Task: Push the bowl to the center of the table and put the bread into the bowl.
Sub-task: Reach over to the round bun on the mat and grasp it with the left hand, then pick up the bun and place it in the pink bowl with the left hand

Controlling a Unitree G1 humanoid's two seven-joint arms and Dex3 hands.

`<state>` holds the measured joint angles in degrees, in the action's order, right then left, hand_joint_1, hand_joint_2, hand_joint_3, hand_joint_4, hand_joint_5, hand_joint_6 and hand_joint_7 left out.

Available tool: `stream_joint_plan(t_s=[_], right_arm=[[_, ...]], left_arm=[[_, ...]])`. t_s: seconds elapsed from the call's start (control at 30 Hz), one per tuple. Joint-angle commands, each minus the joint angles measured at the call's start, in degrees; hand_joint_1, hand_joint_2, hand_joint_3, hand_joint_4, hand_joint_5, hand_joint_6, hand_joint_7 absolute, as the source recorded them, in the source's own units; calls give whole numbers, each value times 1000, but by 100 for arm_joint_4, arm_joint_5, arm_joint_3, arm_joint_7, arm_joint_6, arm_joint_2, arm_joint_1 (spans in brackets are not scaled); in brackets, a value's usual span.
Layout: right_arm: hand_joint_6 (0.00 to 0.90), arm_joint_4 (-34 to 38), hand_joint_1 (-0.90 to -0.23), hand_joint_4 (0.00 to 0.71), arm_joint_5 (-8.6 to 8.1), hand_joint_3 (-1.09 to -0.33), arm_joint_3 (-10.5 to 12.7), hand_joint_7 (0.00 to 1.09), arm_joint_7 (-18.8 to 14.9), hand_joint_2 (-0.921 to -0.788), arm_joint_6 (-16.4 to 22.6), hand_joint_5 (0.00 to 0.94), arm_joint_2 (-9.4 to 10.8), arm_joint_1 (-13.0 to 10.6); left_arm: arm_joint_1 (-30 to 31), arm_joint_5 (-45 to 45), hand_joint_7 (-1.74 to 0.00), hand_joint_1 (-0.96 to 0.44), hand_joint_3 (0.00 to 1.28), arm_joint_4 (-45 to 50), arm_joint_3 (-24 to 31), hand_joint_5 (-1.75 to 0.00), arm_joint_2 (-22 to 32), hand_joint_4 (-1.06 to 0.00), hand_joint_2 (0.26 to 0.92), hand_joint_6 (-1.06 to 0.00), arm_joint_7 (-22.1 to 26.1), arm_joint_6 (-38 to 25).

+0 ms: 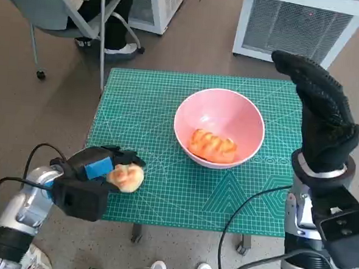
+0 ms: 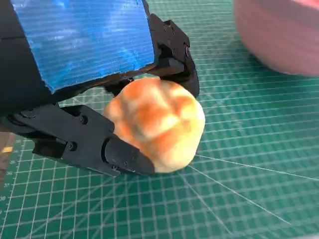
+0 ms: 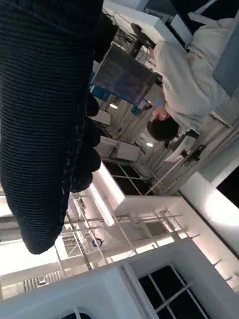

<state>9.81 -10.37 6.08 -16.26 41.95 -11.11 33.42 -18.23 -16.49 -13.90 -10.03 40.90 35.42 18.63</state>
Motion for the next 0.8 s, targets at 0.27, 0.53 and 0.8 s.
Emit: stream_joint_plan(t_s=[0.27, 0.53, 0.8], right_arm=[[30, 138, -593, 313, 31, -743, 15, 690, 19, -921, 52, 0, 9, -13], [30, 227, -589, 313, 45, -746, 21, 691, 31, -921, 92, 0, 14, 34], [29, 323, -586, 313, 106, -748, 7, 692, 66, -921, 149, 0, 55, 89]], left_arm=[[-667, 962, -1230, 3, 156, 960, 799, -1315, 45, -568, 921, -547, 220, -642], [-1672, 763, -1115, 3, 80, 1587, 959, -1249, -283, -636, 920, -652, -324, -1331], [-2809, 406, -990, 3, 27, 1272, 574, -1156, -937, -717, 900, -778, -936, -1039]])
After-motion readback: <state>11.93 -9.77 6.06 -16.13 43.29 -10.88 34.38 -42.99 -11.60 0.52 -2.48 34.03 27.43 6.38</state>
